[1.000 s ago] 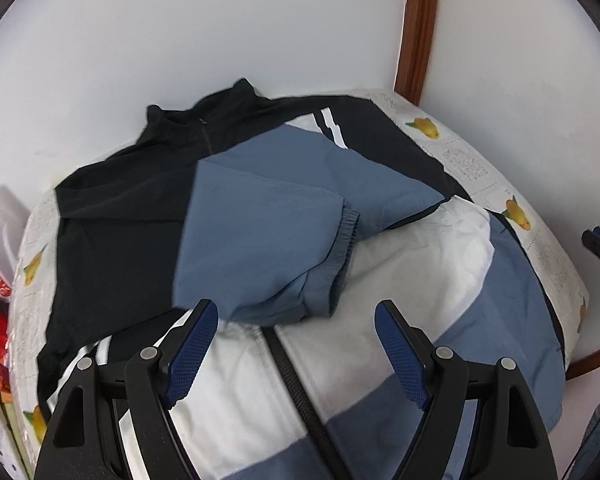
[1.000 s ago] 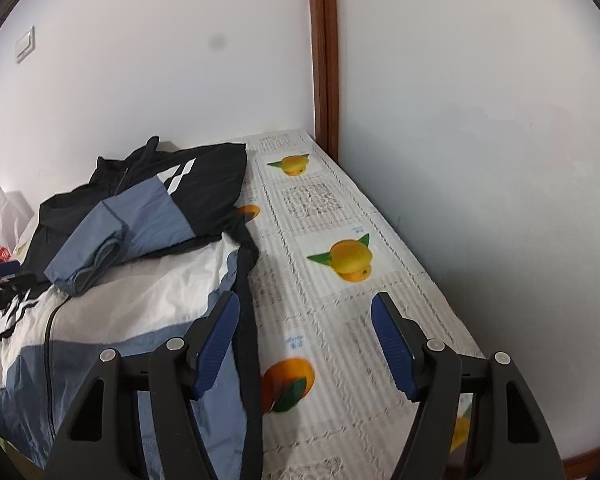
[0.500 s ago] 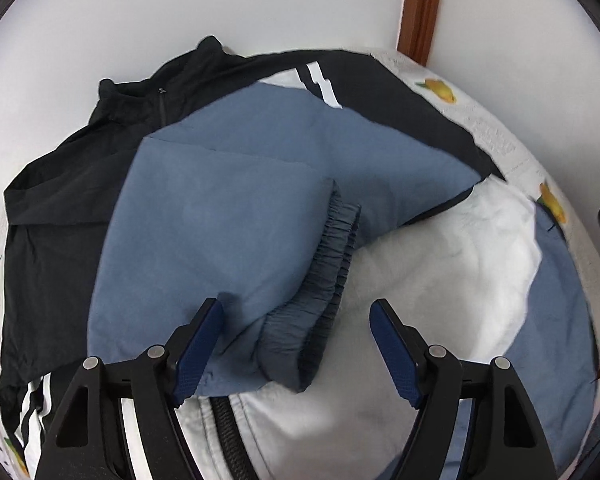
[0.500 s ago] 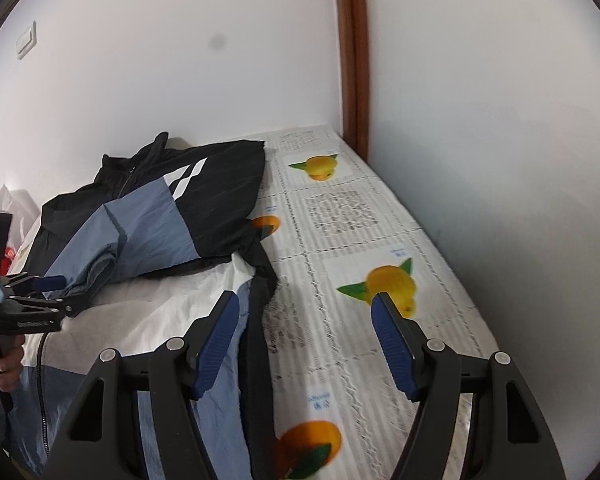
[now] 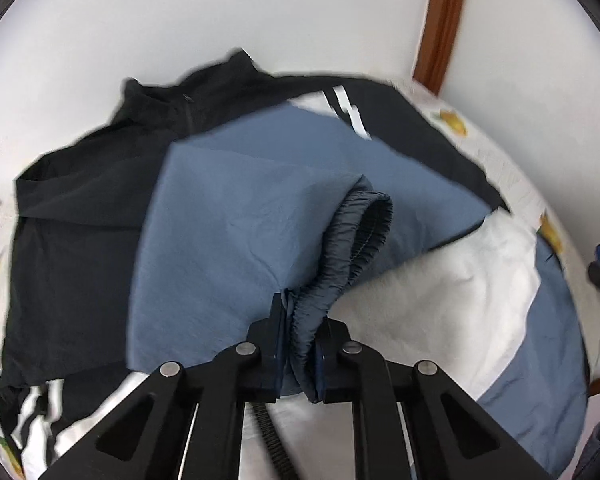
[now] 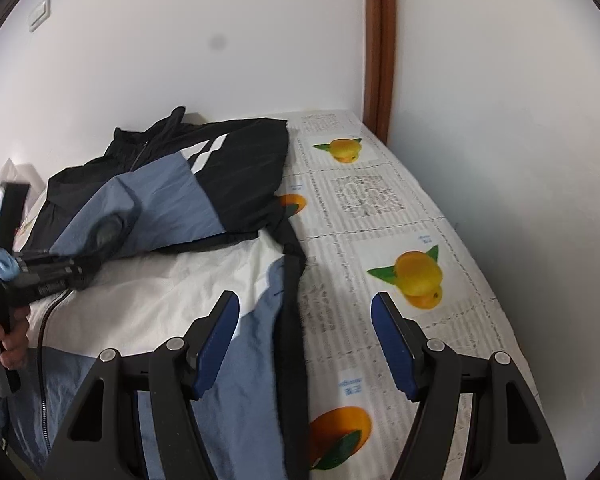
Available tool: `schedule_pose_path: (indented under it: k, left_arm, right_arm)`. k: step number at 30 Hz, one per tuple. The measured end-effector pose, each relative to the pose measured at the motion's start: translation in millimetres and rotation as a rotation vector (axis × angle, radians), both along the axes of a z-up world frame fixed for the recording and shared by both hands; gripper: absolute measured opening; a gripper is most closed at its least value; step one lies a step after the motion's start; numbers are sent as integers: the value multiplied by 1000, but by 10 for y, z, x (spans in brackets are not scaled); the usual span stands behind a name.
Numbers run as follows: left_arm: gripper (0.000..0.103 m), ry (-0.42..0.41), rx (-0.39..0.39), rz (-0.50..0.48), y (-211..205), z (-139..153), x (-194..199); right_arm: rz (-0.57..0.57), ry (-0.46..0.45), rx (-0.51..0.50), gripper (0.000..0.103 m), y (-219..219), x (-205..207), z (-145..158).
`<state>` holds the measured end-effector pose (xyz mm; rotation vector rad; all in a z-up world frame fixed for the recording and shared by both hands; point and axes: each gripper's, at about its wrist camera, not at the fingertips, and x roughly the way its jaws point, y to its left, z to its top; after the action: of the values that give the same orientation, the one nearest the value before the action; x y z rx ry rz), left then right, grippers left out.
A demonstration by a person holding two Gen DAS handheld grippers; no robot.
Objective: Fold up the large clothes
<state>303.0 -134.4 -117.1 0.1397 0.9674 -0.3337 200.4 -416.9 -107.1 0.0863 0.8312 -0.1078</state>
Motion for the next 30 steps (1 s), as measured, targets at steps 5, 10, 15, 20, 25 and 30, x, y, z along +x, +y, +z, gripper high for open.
schedule_pose_path:
  k: [5,10,15,20,25,30]
  left_arm:
    - [11,-94,-101,80,616,385,19]
    - [11,-130,-160,221,1395,523,120]
    - [11,-90,-192,320,1859,366,282]
    - [11,-50,-207,355,2095,154,403]
    - [11,15,-209,369,2154,-49,467]
    - [15,31,-187,368,2162,-160,455]
  right_arm:
    - [64,-9,6,68,322,190,126]
    - [137,-38,-5,68,752,419,240]
    - [191,-44,-6,68,1106,640,197]
    - [221,-12,-32,68,1267,881,66]
    - [182,0,-41,68,1209,1141,-69]
    - [124,61,-59,68,1106,1352,-310]
